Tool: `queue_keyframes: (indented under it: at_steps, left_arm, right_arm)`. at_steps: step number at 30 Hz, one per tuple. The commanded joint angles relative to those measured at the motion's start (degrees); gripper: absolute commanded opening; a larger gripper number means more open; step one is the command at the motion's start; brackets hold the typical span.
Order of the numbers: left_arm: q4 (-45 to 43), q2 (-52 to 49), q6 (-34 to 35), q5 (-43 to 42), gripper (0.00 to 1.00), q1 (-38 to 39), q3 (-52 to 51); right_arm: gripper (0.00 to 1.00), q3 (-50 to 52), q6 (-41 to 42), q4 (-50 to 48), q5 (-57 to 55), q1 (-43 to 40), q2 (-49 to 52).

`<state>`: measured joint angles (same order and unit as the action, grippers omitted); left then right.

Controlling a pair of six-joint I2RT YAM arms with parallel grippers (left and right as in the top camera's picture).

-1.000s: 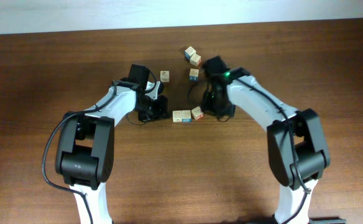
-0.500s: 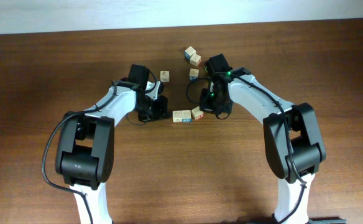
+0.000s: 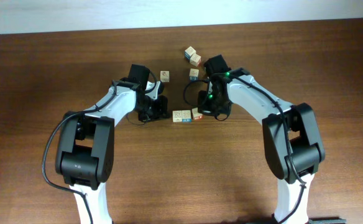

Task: Rotate 3 blocks

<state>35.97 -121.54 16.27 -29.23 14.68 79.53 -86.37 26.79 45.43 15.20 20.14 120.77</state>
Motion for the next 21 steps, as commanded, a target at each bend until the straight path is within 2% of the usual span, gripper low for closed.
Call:
queue_keyframes:
  at_steps: [1, 11, 21]
  left_arm:
    - [0.07, -1.46, -0.94, -0.50, 0.00, 0.35, 0.22]
    - [0.07, -1.46, -0.94, -0.50, 0.00, 0.35, 0.22]
    - [0.07, -1.46, -0.94, -0.52, 0.00, 0.35, 0.22]
  right_arm:
    - [0.04, -0.63, -0.96, 0.20, 0.90, 1.40, 0.31]
    - [0.04, -0.66, -1.11, -0.31, 0.11, 1.60, 0.33]
    - [0.04, -0.72, -2.60, -8.87, -2.34, -0.31, 0.61]
